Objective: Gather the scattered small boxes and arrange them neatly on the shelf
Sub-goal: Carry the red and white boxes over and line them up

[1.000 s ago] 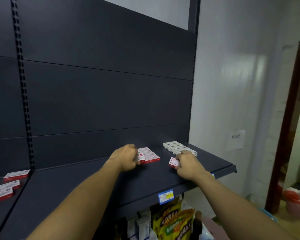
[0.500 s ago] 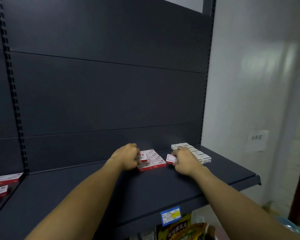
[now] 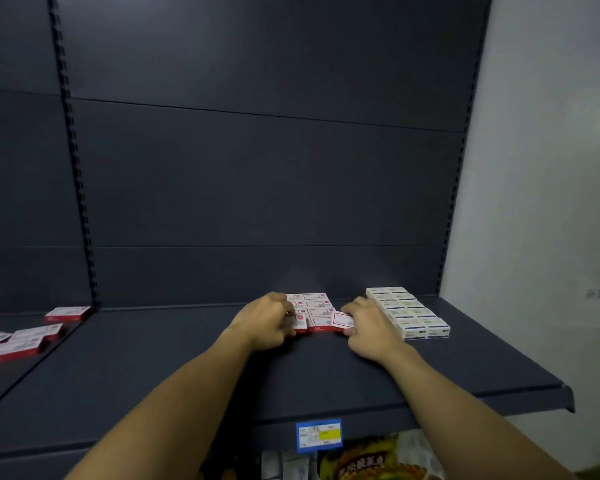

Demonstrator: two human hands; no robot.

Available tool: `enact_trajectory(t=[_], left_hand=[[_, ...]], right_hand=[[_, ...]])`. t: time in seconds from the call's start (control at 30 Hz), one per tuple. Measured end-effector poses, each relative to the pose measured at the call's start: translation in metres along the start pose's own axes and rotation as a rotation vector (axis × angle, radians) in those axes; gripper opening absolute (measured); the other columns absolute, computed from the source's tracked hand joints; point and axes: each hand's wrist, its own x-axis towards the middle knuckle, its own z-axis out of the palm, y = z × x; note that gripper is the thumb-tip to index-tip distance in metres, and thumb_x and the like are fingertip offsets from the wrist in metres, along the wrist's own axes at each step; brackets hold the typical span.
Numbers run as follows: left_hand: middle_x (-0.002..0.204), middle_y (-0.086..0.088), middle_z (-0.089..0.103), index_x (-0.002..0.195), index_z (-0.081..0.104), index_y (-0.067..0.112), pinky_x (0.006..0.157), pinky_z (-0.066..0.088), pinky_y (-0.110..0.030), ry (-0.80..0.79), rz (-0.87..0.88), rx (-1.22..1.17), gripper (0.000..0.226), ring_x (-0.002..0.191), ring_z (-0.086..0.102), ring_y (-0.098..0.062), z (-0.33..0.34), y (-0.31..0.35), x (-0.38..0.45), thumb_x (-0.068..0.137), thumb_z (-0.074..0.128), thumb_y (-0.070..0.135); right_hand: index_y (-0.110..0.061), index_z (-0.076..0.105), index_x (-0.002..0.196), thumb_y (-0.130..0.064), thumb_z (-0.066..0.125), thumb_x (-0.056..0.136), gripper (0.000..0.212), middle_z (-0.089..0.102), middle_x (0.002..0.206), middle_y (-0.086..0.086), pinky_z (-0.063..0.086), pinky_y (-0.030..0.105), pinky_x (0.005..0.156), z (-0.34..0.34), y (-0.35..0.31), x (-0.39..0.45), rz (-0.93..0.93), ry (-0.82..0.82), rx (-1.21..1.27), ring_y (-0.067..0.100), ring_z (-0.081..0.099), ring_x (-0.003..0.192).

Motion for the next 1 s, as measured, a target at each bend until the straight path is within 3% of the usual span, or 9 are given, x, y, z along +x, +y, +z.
enact_trajectory(t=[0.23,0.37,0.77,1.0], left_hand=[[0.115,0.004,0.06,0.116,0.065,0.02,0.092,0.043,-0.031,0.129,-0.03,0.037,0.029,0.106,0.054,-0.02,0.032,0.024,-0.016,0.094,0.06,0.037],[0.118,0.003,0.06,0.124,0.064,0.017,0.096,0.041,-0.032,0.189,-0.069,0.017,0.036,0.107,0.054,-0.021,0.039,0.026,-0.017,0.095,0.063,0.038],[0.121,0.005,0.061,0.127,0.065,0.018,0.097,0.043,-0.034,0.2,-0.019,-0.024,0.041,0.107,0.053,-0.017,0.05,0.019,-0.012,0.095,0.063,0.043],[0.119,0.009,0.053,0.131,0.065,0.028,0.098,0.04,-0.032,0.2,-0.047,0.033,0.043,0.108,0.045,-0.015,0.049,0.021,-0.015,0.096,0.056,0.051]], right_hand=[[-0.015,0.057,0.134,-0.011,0.067,0.084,0.051,0.052,0.12,-0.002,0.041,0.03,0.101,0.02,0.012,-0.007,-0.151,0.063,0.068,0.019,0.045,0.114],[-0.013,0.057,0.132,-0.01,0.067,0.082,0.052,0.052,0.12,-0.002,0.041,0.03,0.101,0.028,0.016,-0.004,-0.174,0.078,0.092,0.02,0.045,0.113],[-0.015,0.058,0.133,-0.008,0.069,0.08,0.053,0.051,0.117,-0.006,0.041,0.028,0.101,0.043,0.021,0.003,-0.216,0.109,0.151,0.016,0.044,0.112],[-0.016,0.059,0.131,-0.01,0.069,0.081,0.051,0.051,0.116,-0.007,0.043,0.028,0.1,0.04,0.019,-0.001,-0.218,0.106,0.165,0.015,0.045,0.112]])
